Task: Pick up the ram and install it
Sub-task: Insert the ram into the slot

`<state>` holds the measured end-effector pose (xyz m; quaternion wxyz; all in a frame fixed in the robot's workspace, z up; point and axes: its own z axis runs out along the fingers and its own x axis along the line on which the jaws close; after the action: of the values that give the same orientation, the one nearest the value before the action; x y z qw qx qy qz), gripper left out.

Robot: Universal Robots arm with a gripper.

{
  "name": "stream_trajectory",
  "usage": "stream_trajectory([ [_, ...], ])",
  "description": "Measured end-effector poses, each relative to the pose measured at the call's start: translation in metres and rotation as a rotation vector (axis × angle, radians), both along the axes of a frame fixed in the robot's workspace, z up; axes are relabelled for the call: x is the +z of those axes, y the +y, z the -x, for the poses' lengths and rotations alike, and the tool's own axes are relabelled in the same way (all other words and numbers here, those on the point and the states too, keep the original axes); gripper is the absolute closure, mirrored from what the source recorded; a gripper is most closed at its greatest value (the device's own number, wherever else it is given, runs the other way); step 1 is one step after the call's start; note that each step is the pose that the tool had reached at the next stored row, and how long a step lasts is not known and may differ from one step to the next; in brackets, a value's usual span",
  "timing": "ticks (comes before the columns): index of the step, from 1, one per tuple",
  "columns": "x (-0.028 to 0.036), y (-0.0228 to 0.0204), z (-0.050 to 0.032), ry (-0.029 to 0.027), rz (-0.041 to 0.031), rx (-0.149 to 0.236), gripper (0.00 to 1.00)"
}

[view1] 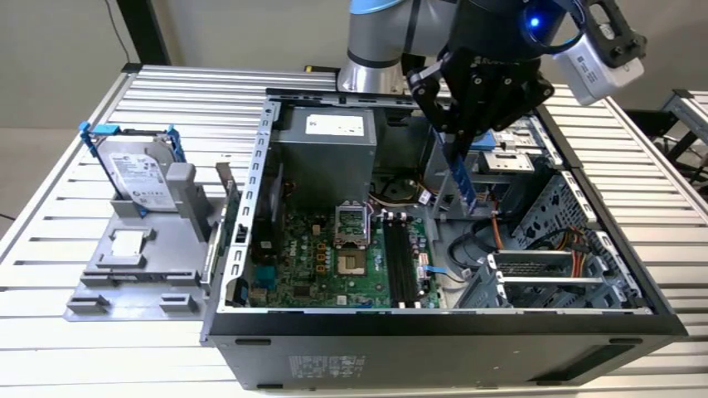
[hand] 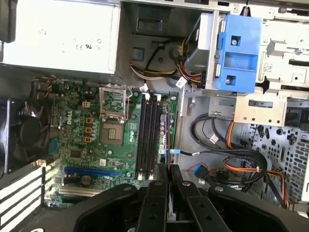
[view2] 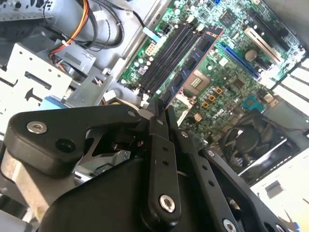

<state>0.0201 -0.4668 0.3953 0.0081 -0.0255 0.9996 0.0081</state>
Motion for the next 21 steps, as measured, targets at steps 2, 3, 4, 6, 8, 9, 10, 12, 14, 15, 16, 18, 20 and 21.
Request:
stream_trajectory([
  [2, 0.0000, 0.0000, -0.0001, 0.0000, 0.0000, -0.018, 1.00],
  [3, 0.0000, 0.0000, -0.0002, 0.0001, 0.0000, -0.026, 1.00],
  [4, 0.0000, 0.0000, -0.0003, 0.0002, 0.0000, -0.035, 1.00],
  [6, 0.0000, 0.0000, -0.0005, 0.0003, 0.0001, -0.050, 1.00],
  [8, 0.0000, 0.0000, -0.0006, 0.0004, 0.0000, -0.065, 1.00],
  [9, 0.0000, 0.0000, -0.0007, 0.0005, 0.0001, -0.072, 1.00],
  [10, 0.0000, 0.0000, -0.0008, 0.0006, 0.0001, -0.078, 1.00],
  [12, 0.0000, 0.0000, -0.0009, 0.0006, 0.0001, -0.082, 1.00],
  [14, 0.0000, 0.0000, -0.0009, 0.0006, 0.0000, -0.082, 1.00],
  [15, 0.0000, 0.0000, -0.0009, 0.0006, 0.0001, -0.082, 1.00],
  [16, 0.0000, 0.0000, -0.0009, 0.0007, 0.0001, -0.082, 1.00],
  [18, -0.0001, 0.0000, -0.0009, 0.0007, 0.0001, -0.083, 1.00],
  [20, -0.0008, 0.0001, -0.0016, 0.0008, 0.0002, -0.082, 1.00],
  [21, -0.0013, 0.0000, -0.0020, 0.0009, 0.0002, -0.080, 1.00],
])
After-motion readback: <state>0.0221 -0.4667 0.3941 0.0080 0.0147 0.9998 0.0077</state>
